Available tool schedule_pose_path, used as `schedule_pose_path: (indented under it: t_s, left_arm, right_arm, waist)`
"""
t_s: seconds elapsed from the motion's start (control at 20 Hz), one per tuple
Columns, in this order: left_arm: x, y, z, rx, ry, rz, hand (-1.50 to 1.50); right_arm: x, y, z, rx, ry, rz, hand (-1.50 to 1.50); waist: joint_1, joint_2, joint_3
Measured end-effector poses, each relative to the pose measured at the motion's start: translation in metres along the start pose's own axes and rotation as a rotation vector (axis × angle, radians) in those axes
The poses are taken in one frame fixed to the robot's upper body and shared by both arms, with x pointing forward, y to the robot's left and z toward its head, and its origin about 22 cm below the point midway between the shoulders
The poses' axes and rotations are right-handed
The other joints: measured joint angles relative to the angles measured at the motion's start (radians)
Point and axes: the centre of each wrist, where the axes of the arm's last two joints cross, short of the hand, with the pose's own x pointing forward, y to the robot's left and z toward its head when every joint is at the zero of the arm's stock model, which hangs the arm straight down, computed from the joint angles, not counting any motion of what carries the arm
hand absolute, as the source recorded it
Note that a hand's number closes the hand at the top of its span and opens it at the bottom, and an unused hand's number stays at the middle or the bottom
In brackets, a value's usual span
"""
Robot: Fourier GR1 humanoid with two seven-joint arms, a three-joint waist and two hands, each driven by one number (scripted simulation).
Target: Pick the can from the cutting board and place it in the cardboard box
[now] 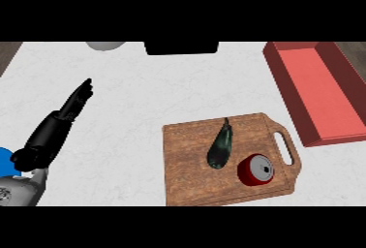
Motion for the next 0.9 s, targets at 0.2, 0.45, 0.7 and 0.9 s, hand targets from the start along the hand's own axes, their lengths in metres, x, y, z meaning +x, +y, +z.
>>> schedule_pose_path:
  t_s: [0.2,0.45,0.7,0.9]
  left_arm:
    - [0.004,-0.003,-0.006,-0.023,-0.021,0.001,0.00]
    - [0.008,-0.009,-0.019,-0.050,-0.041,0.005,0.00]
    - [0.011,-0.019,-0.027,-0.075,-0.052,0.007,0.00]
    - [0.012,-0.023,-0.031,-0.088,-0.060,0.003,0.00]
  right_arm:
    - [0.010,0.001,-0.001,0.165,0.099,0.134,-1.50]
    - [0.028,0.005,-0.005,0.297,0.199,0.281,-1.50]
    - [0.046,0.009,-0.009,0.352,0.249,0.367,-1.50]
    - [0.055,0.018,-0.009,0.402,0.252,0.366,-1.50]
  waist:
    - [0.028,0.007,0.000]
    - [0.059,0.014,0.000]
    - [0.089,0.017,0.000]
    - [0.105,0.019,0.000]
